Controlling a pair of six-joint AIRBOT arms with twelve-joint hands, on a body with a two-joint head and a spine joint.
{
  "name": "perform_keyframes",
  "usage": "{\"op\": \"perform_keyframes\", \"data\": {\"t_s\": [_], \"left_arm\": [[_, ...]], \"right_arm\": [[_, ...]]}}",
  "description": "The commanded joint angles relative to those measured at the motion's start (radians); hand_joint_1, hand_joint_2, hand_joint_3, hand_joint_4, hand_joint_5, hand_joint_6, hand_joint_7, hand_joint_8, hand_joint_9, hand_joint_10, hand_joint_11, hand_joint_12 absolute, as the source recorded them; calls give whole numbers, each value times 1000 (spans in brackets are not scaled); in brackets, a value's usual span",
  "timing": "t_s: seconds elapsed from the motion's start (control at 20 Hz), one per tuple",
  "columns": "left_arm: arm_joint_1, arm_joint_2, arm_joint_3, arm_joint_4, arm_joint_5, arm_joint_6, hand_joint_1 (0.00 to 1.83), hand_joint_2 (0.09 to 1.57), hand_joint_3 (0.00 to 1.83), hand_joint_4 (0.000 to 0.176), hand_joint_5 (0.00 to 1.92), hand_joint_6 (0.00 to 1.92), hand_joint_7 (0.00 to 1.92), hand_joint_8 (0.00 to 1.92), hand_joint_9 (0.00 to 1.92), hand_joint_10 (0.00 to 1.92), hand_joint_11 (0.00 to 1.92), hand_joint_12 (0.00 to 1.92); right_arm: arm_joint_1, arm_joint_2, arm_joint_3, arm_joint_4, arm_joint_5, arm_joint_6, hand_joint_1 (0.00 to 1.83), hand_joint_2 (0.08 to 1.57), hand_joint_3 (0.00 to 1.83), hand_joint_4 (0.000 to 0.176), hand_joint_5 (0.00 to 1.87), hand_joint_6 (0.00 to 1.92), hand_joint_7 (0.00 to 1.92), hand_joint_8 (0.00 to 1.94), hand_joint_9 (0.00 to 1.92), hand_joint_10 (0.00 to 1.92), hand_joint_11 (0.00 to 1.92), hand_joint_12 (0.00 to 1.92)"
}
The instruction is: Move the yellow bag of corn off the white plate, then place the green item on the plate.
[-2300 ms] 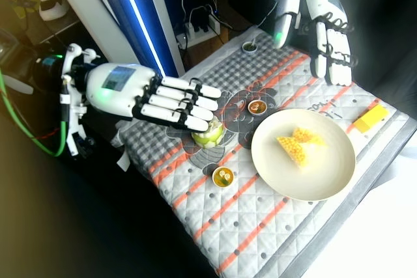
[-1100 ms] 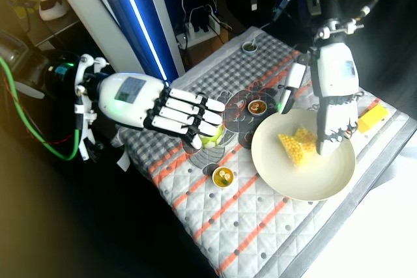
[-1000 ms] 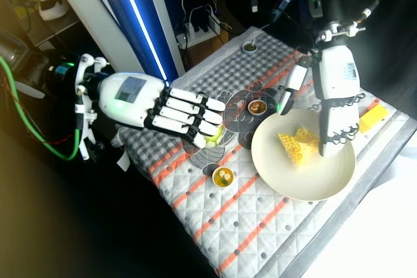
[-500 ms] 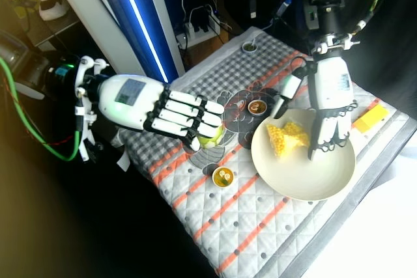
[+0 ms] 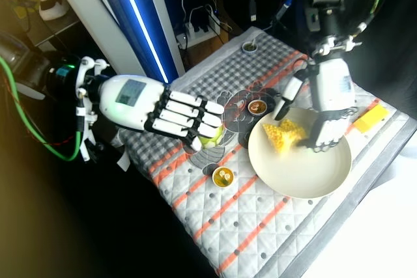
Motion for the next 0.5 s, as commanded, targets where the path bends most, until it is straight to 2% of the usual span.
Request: {"op": "perform_keyframes", "data": {"t_s": [0.0, 0.05, 0.1, 0.15, 0.2, 0.25, 0.3, 0.4, 0.45], "left_arm": [[1, 0, 8, -18, -50, -4, 1150, 1234, 28, 7, 712, 1389, 748, 1495, 715, 1889, 788, 1921], [1, 7, 6, -31, -59, -4, 1136, 1256, 41, 2, 679, 1436, 704, 1572, 704, 1915, 763, 1921], [-2, 18, -1, -41, -67, -4, 1114, 1283, 40, 11, 656, 1488, 648, 1625, 625, 1920, 665, 1921], [-8, 38, -19, -41, -84, -4, 1111, 1289, 36, 9, 667, 1477, 622, 1647, 590, 1907, 638, 1921], [-18, 67, -46, -43, -100, -4, 1094, 1306, 30, 22, 618, 1554, 626, 1627, 577, 1875, 623, 1921], [-29, 102, -78, -43, -122, -3, 1082, 1325, 21, 21, 570, 1612, 626, 1617, 558, 1819, 630, 1921], [-38, 132, -106, -42, -140, -2, 1110, 1295, 1, 24, 636, 1517, 681, 1539, 598, 1774, 699, 1921], [-63, 203, -178, -42, -176, 26, 1064, 1345, 13, 31, 569, 1636, 578, 1663, 471, 1868, 613, 1921], [-71, 229, -208, -42, -190, 44, 1069, 1346, 9, 25, 595, 1640, 555, 1661, 457, 1902, 598, 1921]], "right_arm": [[6, -2, 3, -7, 123, 4, 577, 1266, 0, 0, 0, 0, 55, 2, 77, 101, 0, 1170], [5, -2, 3, -5, 123, 4, 570, 1266, 0, 0, 0, 0, 57, 2, 74, 101, 0, 1177], [4, -2, 3, -3, 123, 4, 570, 1270, 1, 0, 0, 0, 54, 1, 66, 100, 0, 1149], [4, -2, 3, -2, 123, 4, 586, 1271, 1, 0, 0, 0, 53, 0, 61, 100, 0, 1069], [4, -2, 3, -1, 123, 4, 563, 1272, 1, 0, 0, 0, 48, 0, 56, 98, 0, 1046], [4, -2, 3, 0, 123, 5, 568, 1270, 0, 0, 0, 0, 50, 1, 56, 98, 0, 1074], [4, -2, 3, 3, 123, 5, 583, 1270, 0, 0, 0, 0, 56, 3, 61, 101, 0, 1083], [1, -2, 3, 8, 123, 7, 579, 1280, 1, 0, 0, 0, 46, 4, 54, 95, 0, 971], [1, -2, 3, 8, 123, 7, 568, 1283, 1, 0, 0, 0, 46, 3, 60, 91, 0, 977]]}}
